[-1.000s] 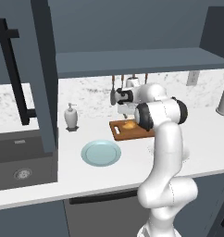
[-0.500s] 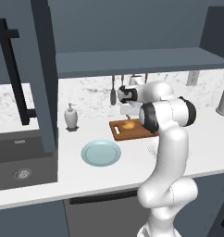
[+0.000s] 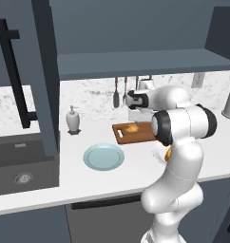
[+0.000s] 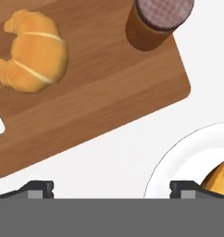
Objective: From the different types of pastries on the counter, select a croissant and place it on the cutting board. Then retrieve a jar of jam from the cabinet and place it alongside the croissant on the cutting board.
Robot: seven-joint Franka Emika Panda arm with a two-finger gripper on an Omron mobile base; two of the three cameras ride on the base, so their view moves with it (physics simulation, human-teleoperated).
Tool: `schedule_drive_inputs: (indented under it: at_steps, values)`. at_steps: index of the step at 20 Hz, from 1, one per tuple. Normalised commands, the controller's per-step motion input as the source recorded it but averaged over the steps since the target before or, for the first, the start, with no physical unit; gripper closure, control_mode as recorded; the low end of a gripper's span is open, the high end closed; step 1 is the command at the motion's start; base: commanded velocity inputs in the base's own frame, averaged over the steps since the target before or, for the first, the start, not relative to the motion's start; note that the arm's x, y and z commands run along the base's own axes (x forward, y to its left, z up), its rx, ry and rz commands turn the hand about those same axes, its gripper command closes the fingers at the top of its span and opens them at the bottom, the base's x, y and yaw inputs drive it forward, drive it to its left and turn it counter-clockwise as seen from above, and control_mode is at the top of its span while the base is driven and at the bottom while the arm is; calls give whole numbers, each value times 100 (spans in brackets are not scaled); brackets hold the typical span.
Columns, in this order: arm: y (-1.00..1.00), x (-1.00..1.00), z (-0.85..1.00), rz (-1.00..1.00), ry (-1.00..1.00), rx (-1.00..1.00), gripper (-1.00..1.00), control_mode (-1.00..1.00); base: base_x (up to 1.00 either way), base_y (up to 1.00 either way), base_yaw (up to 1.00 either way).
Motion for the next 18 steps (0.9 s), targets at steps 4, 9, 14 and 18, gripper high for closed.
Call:
schedule_drive_inputs:
  at_steps: [4, 9, 14, 18]
  values:
    - [-24, -49, 12, 0, -5, -4, -100, -100, 0, 0, 0]
    - [-48, -57, 17, 0, -3, -5, -100, -100, 0, 0, 0]
    - [-59, -47, 12, 0, 0, -2, -100, -100, 0, 0, 0]
    - [-65, -37, 3, 0, 0, -2, -100, -100, 0, 0, 0]
